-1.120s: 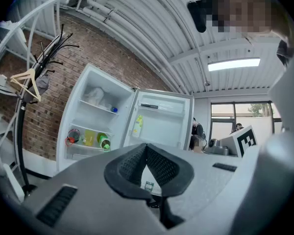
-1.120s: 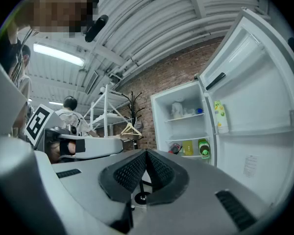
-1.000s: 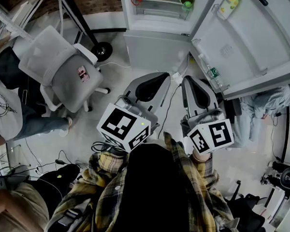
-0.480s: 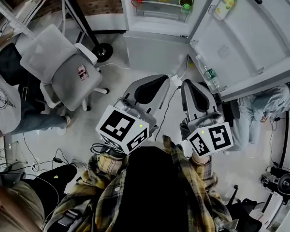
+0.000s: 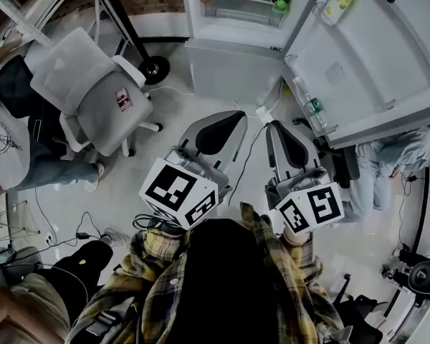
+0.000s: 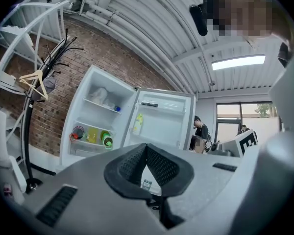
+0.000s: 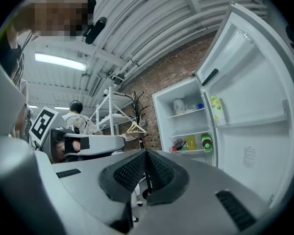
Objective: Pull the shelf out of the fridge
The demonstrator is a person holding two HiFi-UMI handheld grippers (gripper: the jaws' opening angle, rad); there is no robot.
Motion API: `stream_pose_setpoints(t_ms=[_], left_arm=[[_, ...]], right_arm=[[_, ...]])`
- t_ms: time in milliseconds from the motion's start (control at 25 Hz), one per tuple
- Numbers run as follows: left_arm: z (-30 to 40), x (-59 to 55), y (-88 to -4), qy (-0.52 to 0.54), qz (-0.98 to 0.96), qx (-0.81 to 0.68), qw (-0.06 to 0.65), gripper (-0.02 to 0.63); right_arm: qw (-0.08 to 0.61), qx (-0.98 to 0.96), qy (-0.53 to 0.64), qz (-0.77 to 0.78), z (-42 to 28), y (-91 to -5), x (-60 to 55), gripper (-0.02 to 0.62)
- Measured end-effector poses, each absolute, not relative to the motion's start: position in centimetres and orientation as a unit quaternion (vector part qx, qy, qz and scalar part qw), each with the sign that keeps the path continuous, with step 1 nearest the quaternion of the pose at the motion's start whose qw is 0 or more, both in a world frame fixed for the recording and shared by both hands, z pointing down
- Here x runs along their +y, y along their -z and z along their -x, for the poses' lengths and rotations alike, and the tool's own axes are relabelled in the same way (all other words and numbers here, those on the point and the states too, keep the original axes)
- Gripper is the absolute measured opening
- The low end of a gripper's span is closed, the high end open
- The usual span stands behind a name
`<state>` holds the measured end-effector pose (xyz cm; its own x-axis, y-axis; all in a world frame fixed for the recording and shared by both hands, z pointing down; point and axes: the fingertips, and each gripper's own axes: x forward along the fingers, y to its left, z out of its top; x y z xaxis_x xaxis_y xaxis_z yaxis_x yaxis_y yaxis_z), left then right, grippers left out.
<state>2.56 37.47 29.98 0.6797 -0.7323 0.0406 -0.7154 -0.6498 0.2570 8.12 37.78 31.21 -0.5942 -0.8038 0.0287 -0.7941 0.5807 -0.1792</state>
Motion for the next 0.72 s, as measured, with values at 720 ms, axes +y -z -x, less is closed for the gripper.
stream_pose_setpoints(t_ms=[720], left_arm=[[1.5,25.0,-29.6,0.046,-0.908,-0.397,0.126,0.003]], right_arm=[[0.04,0.889,0.093,0.446,-4.3,-30.8,25.7,0.018]])
